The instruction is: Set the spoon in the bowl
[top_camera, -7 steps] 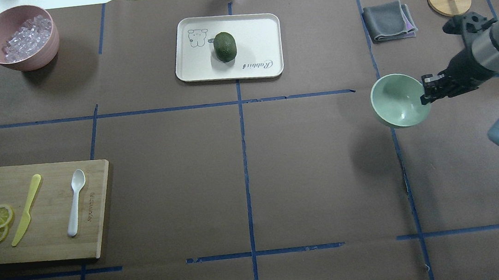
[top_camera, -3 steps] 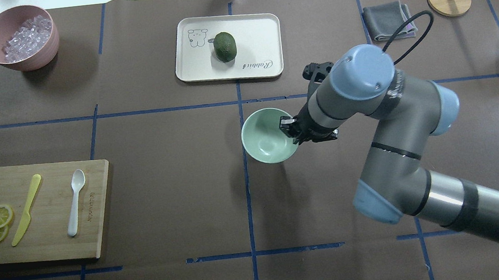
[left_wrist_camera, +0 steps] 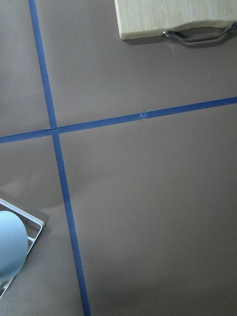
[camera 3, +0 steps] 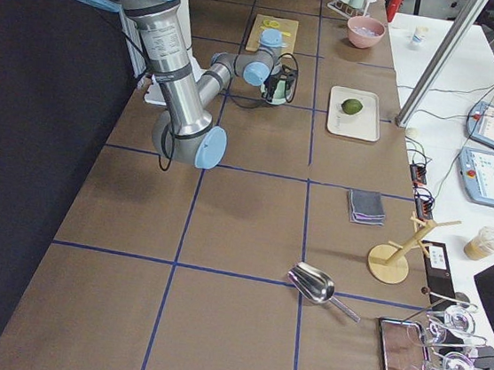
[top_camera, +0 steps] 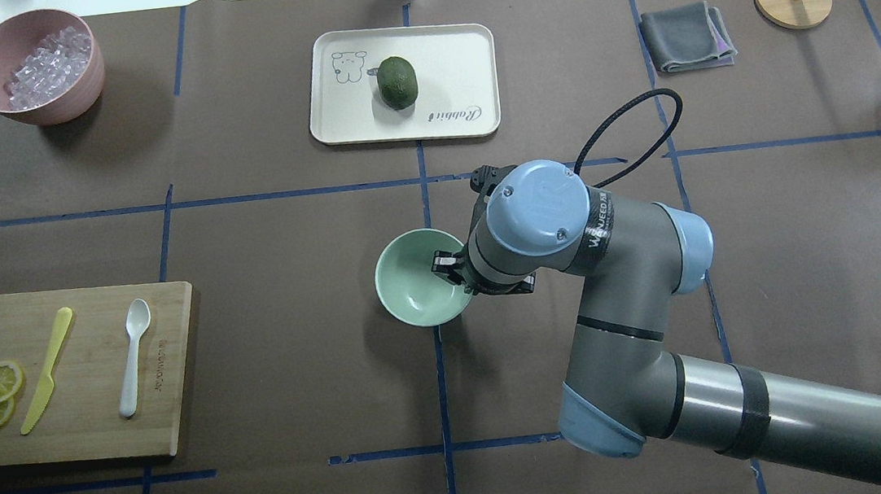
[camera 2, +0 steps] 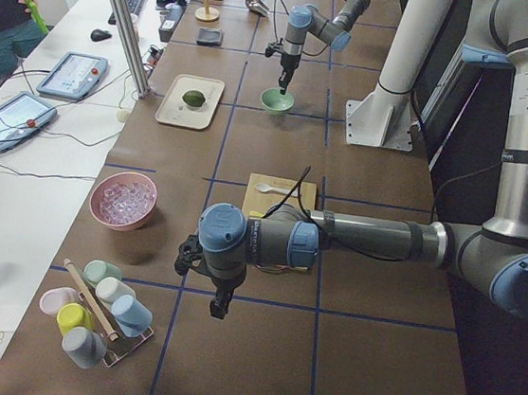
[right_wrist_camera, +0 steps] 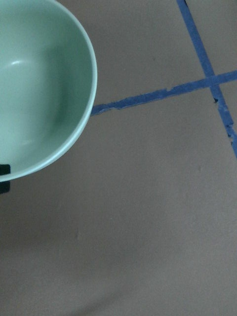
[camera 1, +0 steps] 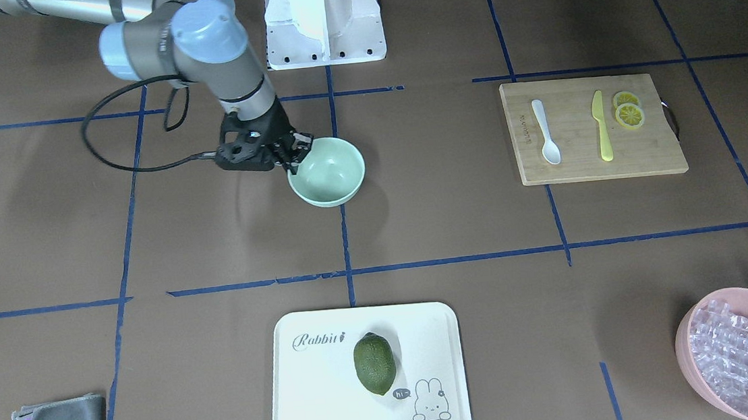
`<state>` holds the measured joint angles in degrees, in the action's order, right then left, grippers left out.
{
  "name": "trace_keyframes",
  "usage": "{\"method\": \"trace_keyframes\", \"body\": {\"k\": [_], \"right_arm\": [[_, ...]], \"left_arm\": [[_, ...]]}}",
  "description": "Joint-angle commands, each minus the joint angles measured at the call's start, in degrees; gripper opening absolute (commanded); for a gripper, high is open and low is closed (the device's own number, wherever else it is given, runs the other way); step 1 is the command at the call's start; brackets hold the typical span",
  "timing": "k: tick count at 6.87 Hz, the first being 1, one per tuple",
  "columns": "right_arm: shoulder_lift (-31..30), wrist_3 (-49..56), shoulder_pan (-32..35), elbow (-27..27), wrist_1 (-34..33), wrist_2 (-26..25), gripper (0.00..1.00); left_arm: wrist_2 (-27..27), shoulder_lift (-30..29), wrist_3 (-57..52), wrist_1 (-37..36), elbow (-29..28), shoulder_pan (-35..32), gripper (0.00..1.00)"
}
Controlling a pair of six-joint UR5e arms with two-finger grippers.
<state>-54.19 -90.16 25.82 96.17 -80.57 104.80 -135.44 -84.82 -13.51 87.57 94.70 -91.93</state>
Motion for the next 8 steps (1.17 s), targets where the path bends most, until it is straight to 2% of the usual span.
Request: {"method": "trace_keyframes", "body": {"k": [1,2,3,4,5,7,8], "right_arm": [[0.1,0.0,-0.3,-0.3,0.1,-0.2,0.46],[0.1,0.2,-0.3,0.0,-0.2,-0.2,0.99],[0.1,0.8,0.4,0.4,-0.2,0.5,1.00],[0.0,2.7,4.1,1.7,-0.5,3.2,1.00],[-0.4,9.9,10.6,2.6,-4.0,10.4,1.00],[-3.7,30.2,22.4,5.1,-11.6,17.8,1.00],[-8.1,41.3,28.4,5.6,-12.0,22.0,1.00]], "left_arm": [[0.0,0.0,0.0,0.0,-0.3,0.0,1.00],[0.3,0.0,0.1,0.1,-0.2,0.1,1.00],[0.4,-0.2,-0.1,0.7,-0.6,0.1,1.00],[0.4,-1.0,-0.2,0.8,-0.2,0.1,1.00],[0.4,-2.5,-0.3,0.8,0.0,0.2,1.00],[0.4,-3.6,-0.1,0.9,0.6,0.2,1.00],[0.3,-3.6,-0.1,1.0,0.6,0.2,1.00]]}}
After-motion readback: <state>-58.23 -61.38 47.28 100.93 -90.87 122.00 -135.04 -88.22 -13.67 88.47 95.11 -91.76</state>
